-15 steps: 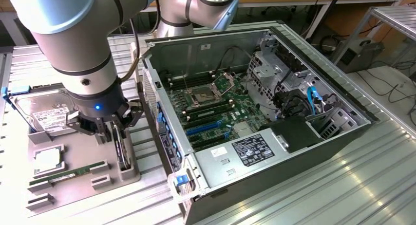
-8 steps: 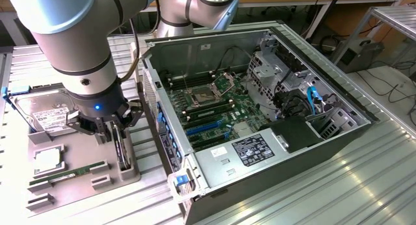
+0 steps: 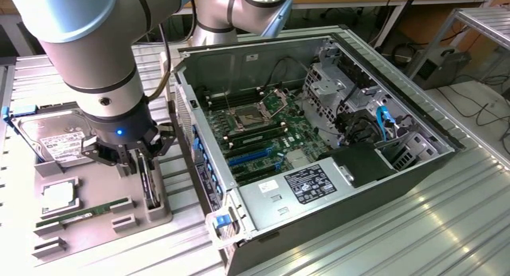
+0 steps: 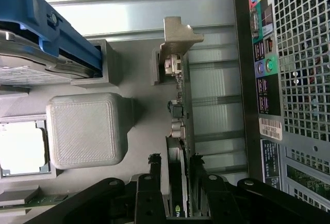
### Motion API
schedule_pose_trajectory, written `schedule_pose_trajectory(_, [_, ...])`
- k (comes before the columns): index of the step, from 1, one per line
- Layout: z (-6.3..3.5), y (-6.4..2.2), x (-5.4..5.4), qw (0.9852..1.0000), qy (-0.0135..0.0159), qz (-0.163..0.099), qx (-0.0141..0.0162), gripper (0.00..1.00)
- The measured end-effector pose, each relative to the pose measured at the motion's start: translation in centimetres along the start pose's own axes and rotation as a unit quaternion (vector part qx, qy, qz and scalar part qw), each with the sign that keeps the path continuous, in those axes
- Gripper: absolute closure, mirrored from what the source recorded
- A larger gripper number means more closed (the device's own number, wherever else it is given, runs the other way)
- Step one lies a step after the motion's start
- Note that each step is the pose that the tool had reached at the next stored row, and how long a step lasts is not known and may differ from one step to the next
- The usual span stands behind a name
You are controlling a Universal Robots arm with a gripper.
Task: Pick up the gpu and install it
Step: 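Pick up the gpu and move the gpu toward the slot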
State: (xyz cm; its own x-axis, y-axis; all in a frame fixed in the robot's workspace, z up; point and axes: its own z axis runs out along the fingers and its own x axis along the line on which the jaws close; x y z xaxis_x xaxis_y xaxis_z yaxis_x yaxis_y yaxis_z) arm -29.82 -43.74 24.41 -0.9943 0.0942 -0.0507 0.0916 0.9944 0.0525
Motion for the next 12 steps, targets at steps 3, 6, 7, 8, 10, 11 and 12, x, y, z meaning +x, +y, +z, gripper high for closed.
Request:
schedule_pose_trajectory(3, [0.00,0.00,0.00,1.0000,0.0000,0.000,0.0000,0.65])
schedule_pose_trajectory(6, [0.00,0.00,0.00,1.0000,0.0000,0.000,0.0000,0.73])
schedule_pose_trajectory(7, [0.00,0.00,0.00,1.0000,0.0000,0.000,0.0000,0.73])
schedule_pose_trajectory(8, [0.00,0.00,0.00,1.0000,0.0000,0.000,0.0000,0.73])
schedule_pose_trajectory(10, [0.00,0.00,0.00,1.0000,0.0000,0.000,0.0000,0.73])
schedule_pose_trajectory(11, [0.01,0.00,-0.01,1.0000,0.0000,0.000,-0.0001,0.73])
schedule_pose_trajectory(12, [0.01,0.00,-0.02,1.0000,0.0001,0.000,-0.0001,0.73])
